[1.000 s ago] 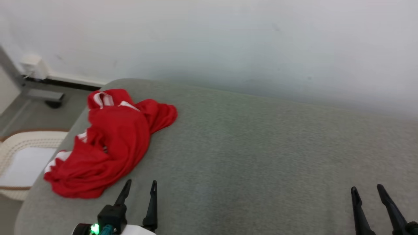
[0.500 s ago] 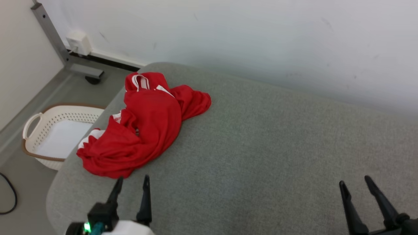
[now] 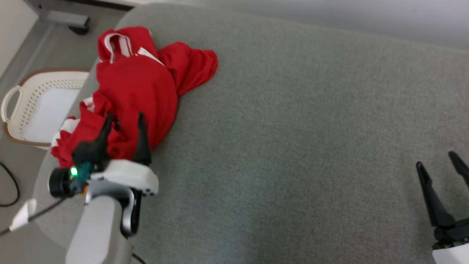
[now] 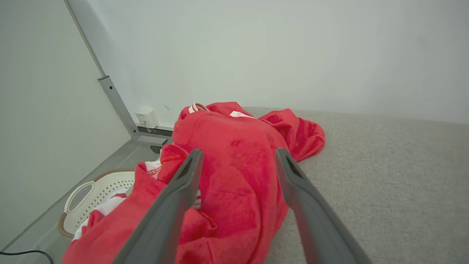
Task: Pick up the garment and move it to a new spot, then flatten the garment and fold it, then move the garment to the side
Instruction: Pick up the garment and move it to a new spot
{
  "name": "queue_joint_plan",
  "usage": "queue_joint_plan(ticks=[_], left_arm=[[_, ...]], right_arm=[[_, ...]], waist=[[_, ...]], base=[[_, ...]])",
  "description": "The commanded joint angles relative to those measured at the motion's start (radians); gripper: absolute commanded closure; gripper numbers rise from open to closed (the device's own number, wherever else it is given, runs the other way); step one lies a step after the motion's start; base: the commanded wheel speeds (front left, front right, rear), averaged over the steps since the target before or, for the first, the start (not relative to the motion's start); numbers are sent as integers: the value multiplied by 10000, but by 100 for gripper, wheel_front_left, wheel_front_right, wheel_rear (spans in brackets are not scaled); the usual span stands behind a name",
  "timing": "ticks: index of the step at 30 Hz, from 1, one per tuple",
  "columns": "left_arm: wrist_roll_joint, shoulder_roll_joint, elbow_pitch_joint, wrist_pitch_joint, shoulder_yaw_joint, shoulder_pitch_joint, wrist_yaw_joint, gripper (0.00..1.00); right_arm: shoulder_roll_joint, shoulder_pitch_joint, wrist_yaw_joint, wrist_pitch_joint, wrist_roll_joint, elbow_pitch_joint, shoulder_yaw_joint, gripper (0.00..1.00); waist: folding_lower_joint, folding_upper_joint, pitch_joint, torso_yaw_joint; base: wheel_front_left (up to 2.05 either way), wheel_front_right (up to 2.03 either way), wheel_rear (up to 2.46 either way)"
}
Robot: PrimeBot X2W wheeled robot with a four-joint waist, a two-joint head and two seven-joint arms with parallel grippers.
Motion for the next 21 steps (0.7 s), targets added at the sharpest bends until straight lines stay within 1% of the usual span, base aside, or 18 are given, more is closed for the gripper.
queue_joint_plan(ticks=[1,3,4,5,7,9,13,17,18,19,21], left_arm=[[-131,151,214,320,53,-440,57,0],[-108,229,502,815,87,-824,171,0],[-108,229,502,815,87,-824,171,0],[68,321,650,1081,67,-1009,295,0],[81,372,891,1536,172,-1279,525,0],[53,467,1113,1916,262,-1437,663,0],[-120,421,1465,2457,208,-1598,606,0],[-233,339,1968,3238,-6,-1669,416,0],[-247,326,2097,3436,-59,-1698,313,73],[-225,343,2183,3588,-113,-1721,267,100],[-308,428,2231,3675,-86,-1768,219,100]], right_arm=[[-223,-183,-21,0,76,-72,-93,0],[-388,-206,-21,0,112,-145,-165,0],[-388,-206,-21,0,112,-145,-165,0],[-459,-243,-21,0,141,-166,-191,0],[-573,-302,-21,0,197,-216,-195,0],[-633,-311,-21,0,242,-249,-213,0],[-658,-317,-21,0,281,-330,-262,0],[-690,-348,-21,0,278,-332,-264,0],[-682,-363,-21,0,273,-315,-243,0],[-664,-380,-21,0,269,-294,-210,0],[-589,-418,-21,0,261,-247,-162,0]], waist=[[-4,0,800,-111],[-4,0,997,-122],[-4,0,997,-122],[-4,0,1063,-131],[-4,0,1150,-168],[-4,0,1202,-206],[-4,0,1290,-253],[-4,0,1327,-273],[-4,0,1308,-286],[-4,0,1272,-307],[-4,0,1151,-357]], base=[[0,0,0],[0,0,0],[0,0,0],[0,0,0],[0,0,0],[0,0,0],[0,0,0],[0,0,0],[0,0,0],[0,0,0],[0,0,0]])
